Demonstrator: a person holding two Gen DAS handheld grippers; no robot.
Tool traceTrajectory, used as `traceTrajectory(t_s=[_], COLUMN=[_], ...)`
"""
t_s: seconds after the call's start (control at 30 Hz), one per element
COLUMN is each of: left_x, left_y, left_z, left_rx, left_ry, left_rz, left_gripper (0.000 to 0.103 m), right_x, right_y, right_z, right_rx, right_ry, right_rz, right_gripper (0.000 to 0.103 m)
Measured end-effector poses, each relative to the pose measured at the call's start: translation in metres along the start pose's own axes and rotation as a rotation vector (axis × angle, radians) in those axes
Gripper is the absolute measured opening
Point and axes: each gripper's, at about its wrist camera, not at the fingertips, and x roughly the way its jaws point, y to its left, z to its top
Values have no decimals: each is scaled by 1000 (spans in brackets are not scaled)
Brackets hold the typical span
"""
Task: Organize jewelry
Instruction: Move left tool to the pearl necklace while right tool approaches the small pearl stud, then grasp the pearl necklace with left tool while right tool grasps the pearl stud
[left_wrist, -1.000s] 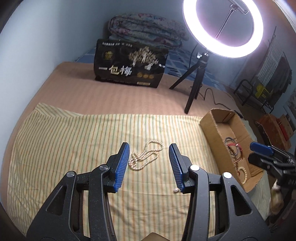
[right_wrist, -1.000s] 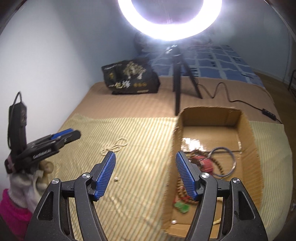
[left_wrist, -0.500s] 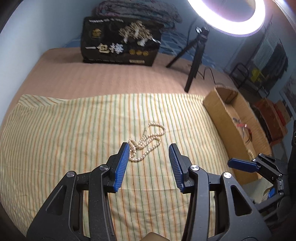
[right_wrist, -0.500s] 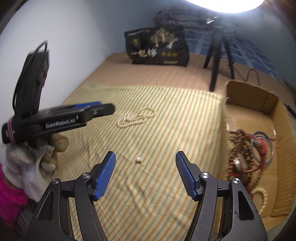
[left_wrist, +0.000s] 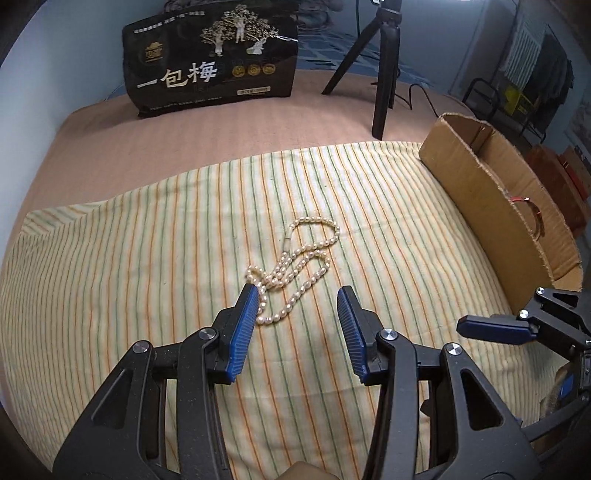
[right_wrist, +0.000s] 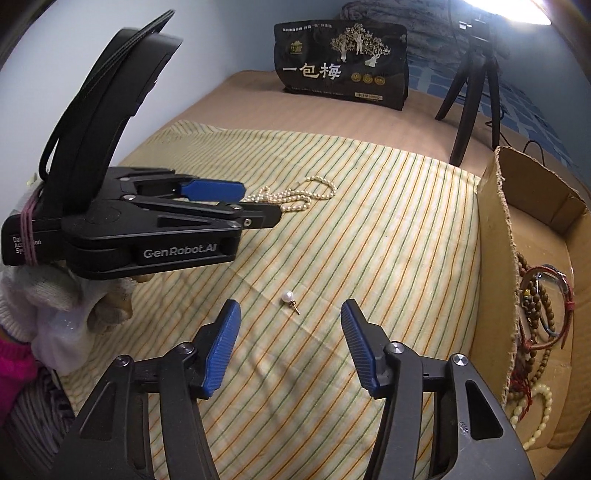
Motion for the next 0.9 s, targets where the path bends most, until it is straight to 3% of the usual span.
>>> traceTrajectory(t_s=[0.13, 0.67, 0.73, 0.9], left_x=[12, 28, 29, 29], left_y=[2, 3, 5, 8], left_z=[2, 10, 10, 9], left_rx=[-3, 4, -2, -23], left_ry=[6, -3, -6, -12], left_rz=[36, 24, 23, 26], left_gripper=[45, 45, 42, 18], right_x=[6, 30, 31, 31], right_y=[-1, 1, 2, 4], right_z=[-1, 3, 4, 4], right_rx=[-5, -52, -67, -86], right_ry=[14, 26, 23, 15], right_rz=[1, -31, -39, -48], right_gripper=[50, 40, 36, 25])
